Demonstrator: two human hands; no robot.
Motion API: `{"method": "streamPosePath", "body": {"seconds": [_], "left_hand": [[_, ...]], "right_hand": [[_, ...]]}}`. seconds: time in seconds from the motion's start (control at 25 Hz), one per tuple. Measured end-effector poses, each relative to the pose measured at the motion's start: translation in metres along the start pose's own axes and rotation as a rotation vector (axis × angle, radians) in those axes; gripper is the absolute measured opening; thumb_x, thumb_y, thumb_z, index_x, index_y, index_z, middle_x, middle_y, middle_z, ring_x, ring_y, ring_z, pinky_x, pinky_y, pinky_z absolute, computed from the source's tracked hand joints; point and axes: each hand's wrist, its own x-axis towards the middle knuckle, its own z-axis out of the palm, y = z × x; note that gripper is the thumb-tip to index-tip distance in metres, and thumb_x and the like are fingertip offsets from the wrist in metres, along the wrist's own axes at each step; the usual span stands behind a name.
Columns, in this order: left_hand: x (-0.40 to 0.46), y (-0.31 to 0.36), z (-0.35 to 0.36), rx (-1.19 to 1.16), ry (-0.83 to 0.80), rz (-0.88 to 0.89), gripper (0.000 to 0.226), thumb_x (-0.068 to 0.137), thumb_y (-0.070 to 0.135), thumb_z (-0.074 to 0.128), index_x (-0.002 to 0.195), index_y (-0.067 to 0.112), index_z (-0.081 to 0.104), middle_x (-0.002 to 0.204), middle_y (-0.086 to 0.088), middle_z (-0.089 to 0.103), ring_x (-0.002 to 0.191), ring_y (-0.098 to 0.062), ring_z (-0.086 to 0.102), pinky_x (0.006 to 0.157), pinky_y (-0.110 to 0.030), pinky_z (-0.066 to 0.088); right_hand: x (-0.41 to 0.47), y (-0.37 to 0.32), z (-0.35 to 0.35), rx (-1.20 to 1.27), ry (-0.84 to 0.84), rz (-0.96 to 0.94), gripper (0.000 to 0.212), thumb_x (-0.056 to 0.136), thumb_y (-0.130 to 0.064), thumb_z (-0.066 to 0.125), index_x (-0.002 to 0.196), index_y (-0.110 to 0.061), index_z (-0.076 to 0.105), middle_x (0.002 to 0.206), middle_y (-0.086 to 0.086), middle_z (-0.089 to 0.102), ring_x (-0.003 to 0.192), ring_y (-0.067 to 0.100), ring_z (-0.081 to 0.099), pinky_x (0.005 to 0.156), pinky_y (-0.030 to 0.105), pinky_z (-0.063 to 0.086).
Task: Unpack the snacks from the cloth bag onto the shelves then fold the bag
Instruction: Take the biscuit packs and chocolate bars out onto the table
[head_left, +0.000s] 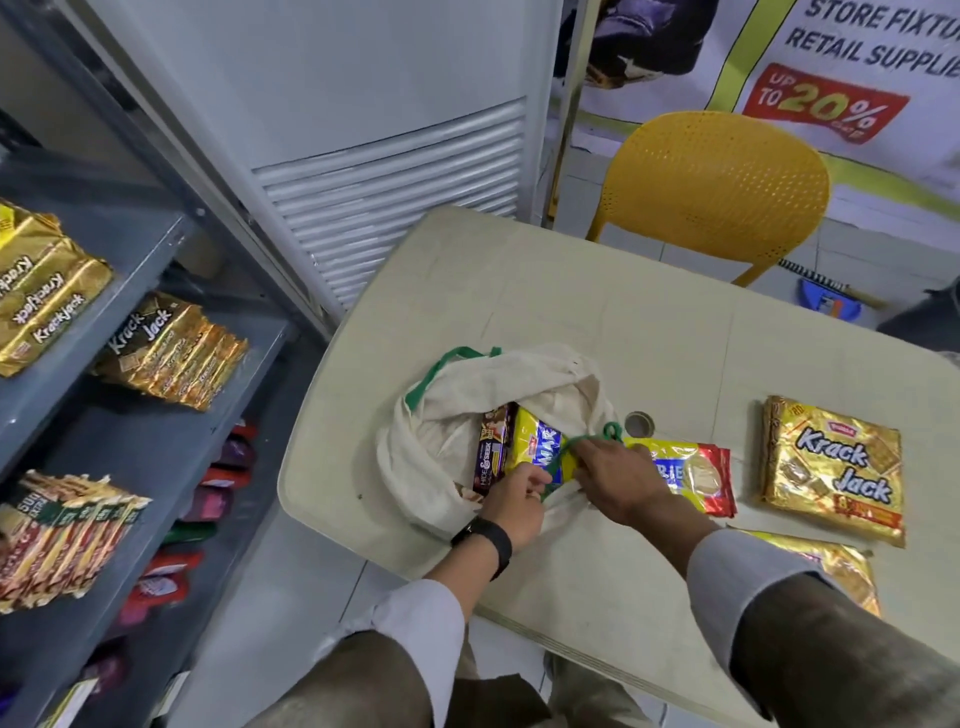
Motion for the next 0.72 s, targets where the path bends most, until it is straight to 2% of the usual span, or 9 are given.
{"method": "streamPosePath", "body": {"seconds": [0.08,0.16,0.28,0.36,0.44,0.52,0.6,0.68,0.72], "left_hand": [[0.004,-0.002,0.0,-0.073,0.103,-0.113,0.027,0.092,0.004,0.046,0.1,0.024,0.062,0.109,-0.003,0.067,0.102,-0.026,0.066,0.088,-0.034,0.055],[0.012,-0.003,-0.006,-0.299,0.193,-0.347,0.023,0.094,0.008,0.046,0.103,0.019,0.064,0.112,-0.016,0.07,0.1,-0.037,0.071,0.089,-0.048,0.059],[0.008,0.002,-0.006,-0.675,0.037,-0.677,0.028,0.099,0.015,0.044,0.117,0.006,0.064,0.105,-0.02,0.074,0.085,-0.032,0.073,0.071,-0.041,0.062],[0.002,0.007,0.0,-0.695,-0.055,-0.71,0.027,0.102,0.018,0.043,0.114,0.008,0.066,0.098,-0.013,0.076,0.081,-0.028,0.071,0.065,-0.035,0.06],[0.0,0.01,0.006,-0.679,-0.052,-0.715,0.027,0.104,0.017,0.041,0.105,0.009,0.066,0.095,-0.009,0.074,0.08,-0.026,0.069,0.069,-0.034,0.059],[0.0,0.016,0.008,-0.771,-0.022,-0.741,0.022,0.104,0.014,0.04,0.095,0.01,0.06,0.087,-0.009,0.064,0.076,-0.025,0.063,0.068,-0.032,0.056],[0.005,0.02,0.01,-0.916,-0.012,-0.737,0.016,0.104,0.013,0.044,0.111,0.006,0.057,0.108,-0.017,0.062,0.106,-0.032,0.064,0.092,-0.039,0.053],[0.009,0.023,0.014,-1.069,0.026,-0.733,0.035,0.103,0.014,0.05,0.135,0.001,0.051,0.137,-0.022,0.055,0.132,-0.036,0.053,0.108,-0.045,0.043],[0.011,0.024,0.017,-1.12,0.062,-0.717,0.038,0.102,0.014,0.052,0.138,0.002,0.049,0.137,-0.021,0.056,0.13,-0.035,0.054,0.104,-0.045,0.045]], "right_hand": [[0.003,-0.004,-0.004,0.027,0.011,0.035,0.037,0.087,-0.024,0.052,0.123,-0.026,0.059,0.123,0.001,0.066,0.115,0.03,0.062,0.094,0.046,0.041],[0.008,-0.013,-0.013,-0.024,0.182,0.06,0.03,0.074,-0.015,0.058,0.102,-0.021,0.069,0.1,0.004,0.071,0.097,0.034,0.066,0.086,0.045,0.042],[0.014,-0.03,-0.024,0.031,0.365,-0.188,0.024,0.064,-0.003,0.061,0.085,-0.009,0.072,0.079,0.011,0.066,0.077,0.037,0.061,0.067,0.04,0.044],[0.02,-0.045,-0.027,0.109,0.224,-0.358,0.034,0.067,-0.004,0.058,0.098,-0.009,0.073,0.091,0.013,0.068,0.085,0.035,0.061,0.067,0.039,0.048],[0.027,-0.049,-0.029,0.105,-0.015,-0.265,0.034,0.074,-0.009,0.056,0.106,-0.014,0.07,0.103,0.013,0.069,0.095,0.035,0.064,0.071,0.039,0.053],[0.034,-0.036,-0.027,0.079,-0.01,-0.03,0.028,0.081,-0.013,0.057,0.108,-0.012,0.066,0.11,0.015,0.069,0.1,0.037,0.067,0.074,0.038,0.052],[0.036,-0.019,-0.028,0.11,0.064,0.123,0.031,0.086,-0.012,0.056,0.116,-0.008,0.062,0.117,0.016,0.065,0.107,0.038,0.066,0.08,0.04,0.052],[0.044,-0.009,-0.033,0.204,0.132,0.085,0.042,0.087,-0.01,0.055,0.129,-0.008,0.056,0.126,0.015,0.059,0.116,0.038,0.06,0.086,0.043,0.052],[0.051,-0.008,-0.037,0.243,0.141,0.037,0.05,0.089,-0.01,0.054,0.138,-0.009,0.05,0.136,0.015,0.054,0.126,0.037,0.053,0.095,0.044,0.051]]}}
